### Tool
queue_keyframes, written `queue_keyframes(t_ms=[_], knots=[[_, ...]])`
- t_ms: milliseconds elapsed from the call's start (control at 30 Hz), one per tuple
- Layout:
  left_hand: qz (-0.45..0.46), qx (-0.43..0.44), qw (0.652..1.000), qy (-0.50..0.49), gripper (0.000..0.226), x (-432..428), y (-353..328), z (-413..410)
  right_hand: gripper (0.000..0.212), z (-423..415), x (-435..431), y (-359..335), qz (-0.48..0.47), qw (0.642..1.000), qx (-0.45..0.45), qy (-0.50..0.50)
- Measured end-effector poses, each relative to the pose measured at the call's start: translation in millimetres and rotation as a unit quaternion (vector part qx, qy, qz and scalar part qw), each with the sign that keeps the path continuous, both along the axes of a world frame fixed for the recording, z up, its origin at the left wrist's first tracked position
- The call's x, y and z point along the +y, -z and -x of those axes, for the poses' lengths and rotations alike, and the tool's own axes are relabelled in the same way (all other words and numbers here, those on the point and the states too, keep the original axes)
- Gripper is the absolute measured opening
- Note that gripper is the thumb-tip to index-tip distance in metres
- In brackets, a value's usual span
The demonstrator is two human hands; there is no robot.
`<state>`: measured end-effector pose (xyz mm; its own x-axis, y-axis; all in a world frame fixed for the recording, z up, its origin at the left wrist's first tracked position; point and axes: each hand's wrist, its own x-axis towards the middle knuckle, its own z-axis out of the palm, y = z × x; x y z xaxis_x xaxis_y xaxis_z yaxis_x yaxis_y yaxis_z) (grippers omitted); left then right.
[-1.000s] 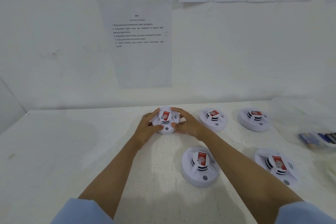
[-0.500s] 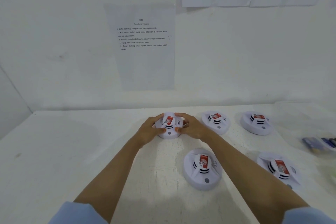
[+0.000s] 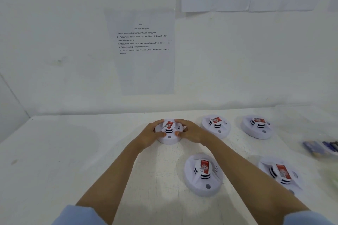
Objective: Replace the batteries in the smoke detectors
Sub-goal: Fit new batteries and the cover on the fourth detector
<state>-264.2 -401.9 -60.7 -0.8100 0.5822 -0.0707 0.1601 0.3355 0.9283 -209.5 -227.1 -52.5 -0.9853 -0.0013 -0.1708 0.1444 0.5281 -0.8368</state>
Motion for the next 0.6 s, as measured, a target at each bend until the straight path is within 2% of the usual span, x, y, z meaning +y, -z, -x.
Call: queue_keyframes(t_ms=[133,233,300,367,500,600], knots=[[0.043,0.051,0.998,-0.02,0.051,1.4,2.0,4.2,0.047,1.1,-0.2,-0.2,-0.018,1.0,0.004,0.0],[0.099,0.136,0.982,-0.081,0.043,6.5,-2.8,0.4,0.01,3.8,0.2,-1.9,-0.091,0.994,0.055,0.011],[0.152,0.227,0.958,-0.09,0.038,10.8,-9.3,-3.6,0.015,4.4,0.4,-6.9,-0.134,0.988,0.073,0.011],[0.193,0.292,0.932,-0.095,0.037,15.1,-15.0,-6.5,0.036,-3.7,-1.5,-18.6,-0.168,0.984,0.066,0.005],[0.269,0.355,0.891,-0.09,0.034,26.6,-20.7,-12.6,0.045,-13.3,4.8,-27.5,-0.226,0.972,0.07,0.0],[0.271,0.361,0.887,-0.1,0.032,35.3,-25.3,-21.1,0.045,-22.5,11.3,-32.3,-0.241,0.968,0.067,-0.002]])
